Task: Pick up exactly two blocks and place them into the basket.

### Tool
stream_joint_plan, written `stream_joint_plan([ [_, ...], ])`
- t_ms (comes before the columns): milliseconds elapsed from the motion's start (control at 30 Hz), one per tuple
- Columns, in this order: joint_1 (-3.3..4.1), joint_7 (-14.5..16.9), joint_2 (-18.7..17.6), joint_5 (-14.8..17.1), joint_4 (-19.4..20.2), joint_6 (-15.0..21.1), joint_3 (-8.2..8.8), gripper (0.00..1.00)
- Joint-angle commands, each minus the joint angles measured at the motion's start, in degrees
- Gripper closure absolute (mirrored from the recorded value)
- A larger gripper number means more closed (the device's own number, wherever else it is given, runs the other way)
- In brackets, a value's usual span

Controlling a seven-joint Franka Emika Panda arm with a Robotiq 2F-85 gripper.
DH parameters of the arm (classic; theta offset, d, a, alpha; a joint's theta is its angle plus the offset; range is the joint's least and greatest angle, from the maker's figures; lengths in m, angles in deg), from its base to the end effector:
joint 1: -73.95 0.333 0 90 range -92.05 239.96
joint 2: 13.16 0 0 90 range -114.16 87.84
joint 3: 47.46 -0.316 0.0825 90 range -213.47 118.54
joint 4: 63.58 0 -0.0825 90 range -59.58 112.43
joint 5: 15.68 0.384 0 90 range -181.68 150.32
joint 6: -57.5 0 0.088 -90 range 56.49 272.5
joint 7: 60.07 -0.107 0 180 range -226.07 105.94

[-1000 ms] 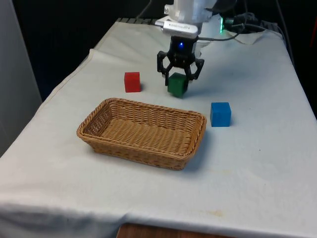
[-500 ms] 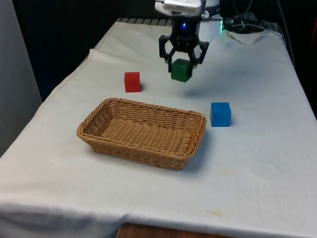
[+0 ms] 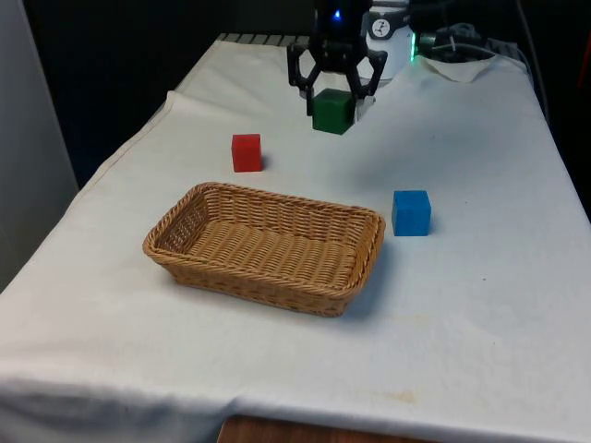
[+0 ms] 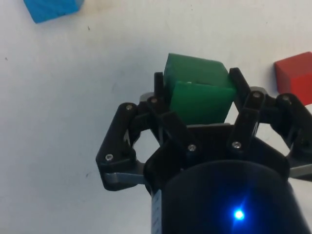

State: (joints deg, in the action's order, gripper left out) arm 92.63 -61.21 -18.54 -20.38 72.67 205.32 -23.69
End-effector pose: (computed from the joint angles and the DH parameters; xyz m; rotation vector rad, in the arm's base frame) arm 0.5121 -0.0447 0.2971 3.0471 -0.0579 0.1705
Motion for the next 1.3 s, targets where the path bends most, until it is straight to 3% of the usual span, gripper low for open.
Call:
stream_joint_plan([
  [0, -0.17, 1.78, 0.46, 1.72, -0.8, -1.43, -0.23, 0.81],
  [133, -0.29, 4.41, 0.11, 3.72, -3.72, -3.84, -0.06, 0.81],
  [167, -0.17, 3.55, 0.0, 2.69, -3.44, -3.04, 0.17, 0.81],
  [233, -0.29, 5.5, -0.46, 4.53, -5.56, -5.16, -0.06, 0.81],
  [433, -0.4, 7.22, -2.98, 6.07, -10.03, -7.28, -0.29, 0.81],
  [467, -0.23, 6.19, -2.35, 4.76, -8.94, -6.3, 0.11, 0.81],
  [700, -0.52, 9.17, -6.82, 8.42, -15.01, -8.54, -0.34, 0.81],
  [733, -0.23, 8.31, -6.36, 7.28, -14.21, -7.73, 0.06, 0.81],
  [767, -0.52, 9.68, -7.85, 9.11, -16.33, -8.88, -0.29, 0.81],
  [967, -0.92, 11.34, -12.09, 11.63, -21.2, -9.57, -0.34, 0.81],
  [1000, -0.4, 10.31, -10.94, 10.2, -19.77, -8.77, 0.11, 0.81],
  [1067, -1.09, 11.86, -13.35, 12.38, -22.57, -9.68, -0.34, 0.81],
  [1267, -1.38, 13.24, -18.22, 14.5, -27.5, -9.85, -0.17, 0.81],
])
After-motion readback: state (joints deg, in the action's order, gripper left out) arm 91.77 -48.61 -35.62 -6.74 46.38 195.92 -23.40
